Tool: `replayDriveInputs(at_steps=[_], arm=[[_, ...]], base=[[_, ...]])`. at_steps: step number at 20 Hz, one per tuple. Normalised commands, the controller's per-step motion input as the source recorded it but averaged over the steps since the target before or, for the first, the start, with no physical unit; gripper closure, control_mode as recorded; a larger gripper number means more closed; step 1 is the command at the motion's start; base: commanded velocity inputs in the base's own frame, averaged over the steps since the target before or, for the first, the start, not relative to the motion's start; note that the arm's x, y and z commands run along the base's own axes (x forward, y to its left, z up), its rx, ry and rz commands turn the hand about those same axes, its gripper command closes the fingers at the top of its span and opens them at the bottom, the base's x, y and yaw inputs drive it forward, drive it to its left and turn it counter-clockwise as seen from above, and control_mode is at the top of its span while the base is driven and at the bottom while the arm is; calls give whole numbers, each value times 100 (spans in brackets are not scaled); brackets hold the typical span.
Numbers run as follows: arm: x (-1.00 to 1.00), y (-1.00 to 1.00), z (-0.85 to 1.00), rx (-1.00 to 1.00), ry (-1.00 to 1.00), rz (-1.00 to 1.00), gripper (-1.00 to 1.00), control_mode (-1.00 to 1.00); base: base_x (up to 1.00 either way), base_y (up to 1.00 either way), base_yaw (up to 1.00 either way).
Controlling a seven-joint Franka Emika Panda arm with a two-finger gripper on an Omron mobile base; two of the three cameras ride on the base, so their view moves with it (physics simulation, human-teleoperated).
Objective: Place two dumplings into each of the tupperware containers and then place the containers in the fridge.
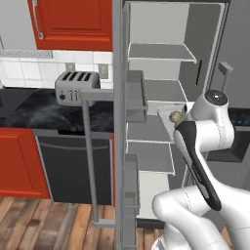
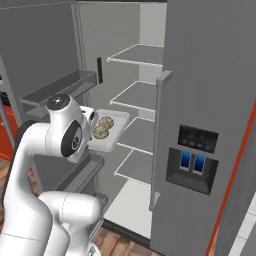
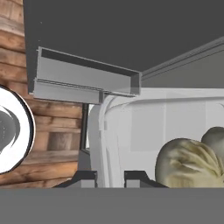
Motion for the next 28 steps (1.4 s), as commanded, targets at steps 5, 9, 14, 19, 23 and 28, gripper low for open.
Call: replayDriveInputs(at_steps=[5,9,14,19,23,28], arm=[[0,0,0,0,0,0,100,100],[0,0,0,0,0,0,100,100],[0,0,0,0,0,0,100,100],[0,0,0,0,0,0,100,100],[0,0,0,0,0,0,100,100],[0,0,0,0,0,0,100,100]], base=[[11,-17,1],[-3,-3,0],[2,-34,2],[-5,-17,1],[44,-3,0],[64,-19,0]])
